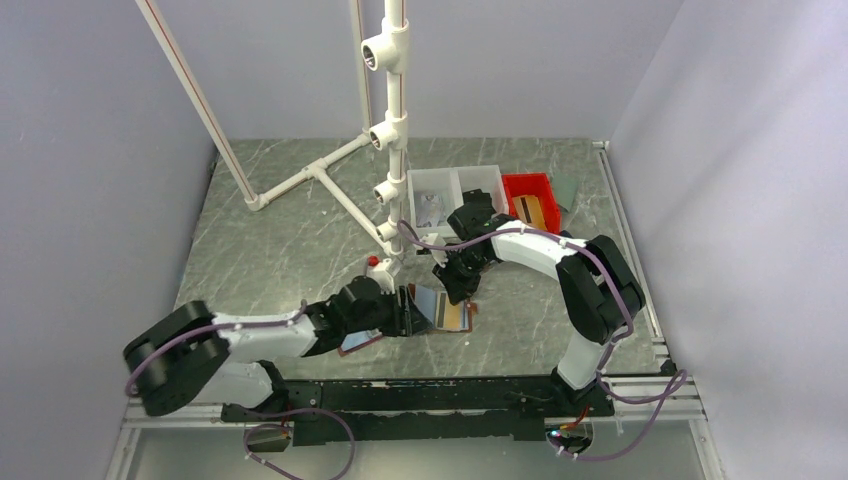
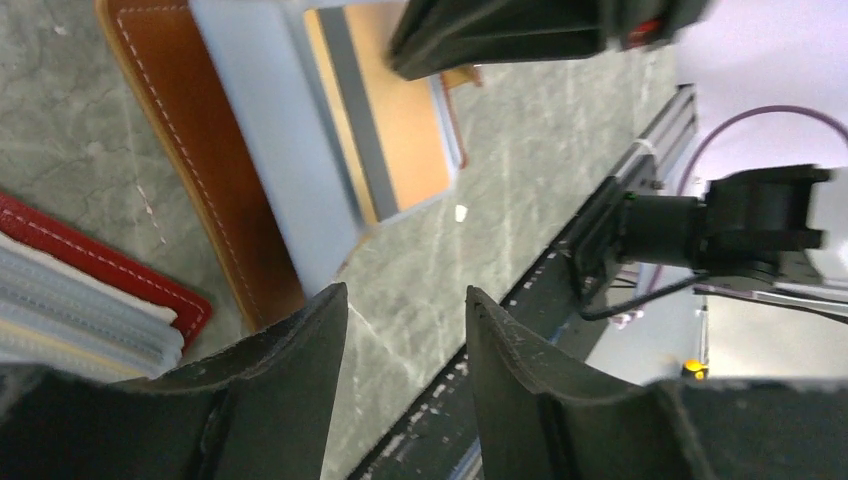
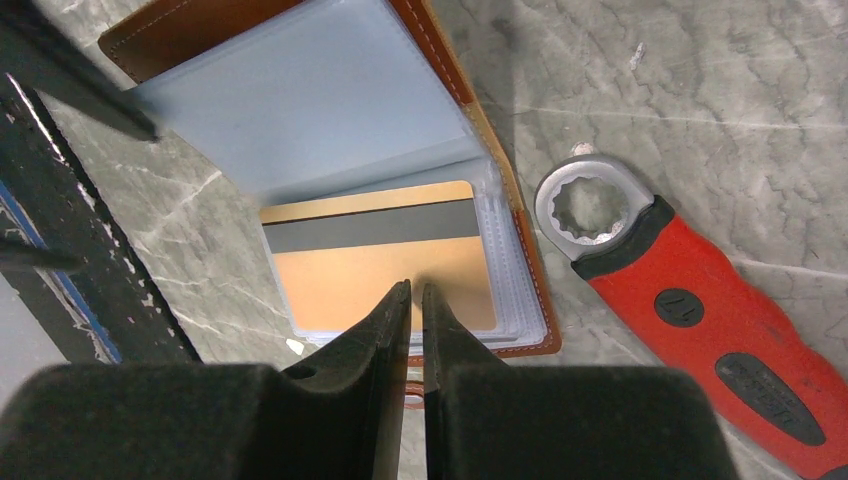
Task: Take the credit cards out of the card holder
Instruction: Open the card holder at the center of the board.
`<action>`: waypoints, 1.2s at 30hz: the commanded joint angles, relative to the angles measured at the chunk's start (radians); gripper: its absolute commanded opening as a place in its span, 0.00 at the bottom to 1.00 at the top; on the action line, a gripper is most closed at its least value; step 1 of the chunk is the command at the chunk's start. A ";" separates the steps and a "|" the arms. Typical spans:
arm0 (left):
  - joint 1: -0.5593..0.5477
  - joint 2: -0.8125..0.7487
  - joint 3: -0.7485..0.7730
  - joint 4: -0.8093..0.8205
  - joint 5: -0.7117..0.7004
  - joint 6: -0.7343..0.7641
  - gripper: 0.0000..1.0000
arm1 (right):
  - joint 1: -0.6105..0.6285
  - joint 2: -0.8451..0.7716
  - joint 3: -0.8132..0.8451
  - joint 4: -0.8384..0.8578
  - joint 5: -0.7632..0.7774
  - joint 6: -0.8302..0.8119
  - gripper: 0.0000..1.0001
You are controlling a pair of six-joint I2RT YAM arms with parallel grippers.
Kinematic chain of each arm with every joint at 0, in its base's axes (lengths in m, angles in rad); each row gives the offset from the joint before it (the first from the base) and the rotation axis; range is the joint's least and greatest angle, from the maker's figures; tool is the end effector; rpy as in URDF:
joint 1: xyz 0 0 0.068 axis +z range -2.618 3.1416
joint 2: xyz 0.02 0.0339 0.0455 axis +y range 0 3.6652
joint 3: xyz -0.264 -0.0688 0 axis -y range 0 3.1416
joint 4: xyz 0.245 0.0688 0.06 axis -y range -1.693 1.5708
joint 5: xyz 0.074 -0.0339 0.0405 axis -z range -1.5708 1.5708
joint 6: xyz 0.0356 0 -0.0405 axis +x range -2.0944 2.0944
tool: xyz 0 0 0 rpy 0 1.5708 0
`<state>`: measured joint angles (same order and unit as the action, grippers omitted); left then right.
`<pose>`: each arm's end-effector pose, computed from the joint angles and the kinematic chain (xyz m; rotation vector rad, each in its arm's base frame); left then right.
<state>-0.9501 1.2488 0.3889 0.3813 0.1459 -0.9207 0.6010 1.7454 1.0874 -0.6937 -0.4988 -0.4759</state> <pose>0.1346 -0.1972 0.1671 0.1367 2.3100 -1.2311 0.2537 0.1946 0.1684 -1.5373 2.4172 0.7476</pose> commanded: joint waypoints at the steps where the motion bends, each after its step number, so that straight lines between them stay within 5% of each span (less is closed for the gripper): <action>1: 0.004 0.151 0.062 0.135 0.034 -0.008 0.52 | -0.004 0.013 0.003 -0.027 0.006 -0.013 0.12; 14: 0.008 0.335 0.151 0.092 -0.081 -0.013 0.53 | -0.004 0.016 0.006 -0.030 0.000 -0.011 0.12; 18: 0.010 0.368 0.139 0.118 -0.111 -0.062 0.45 | -0.004 0.017 0.008 -0.033 -0.009 -0.010 0.12; 36: 0.014 0.405 0.089 0.204 -0.095 -0.142 0.39 | -0.101 -0.087 -0.003 -0.110 -0.153 -0.091 0.13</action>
<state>-0.9390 1.6337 0.4919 0.5953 0.0704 -1.0641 0.4870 1.6806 1.0870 -0.7746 -0.6201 -0.5171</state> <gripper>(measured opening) 0.395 0.131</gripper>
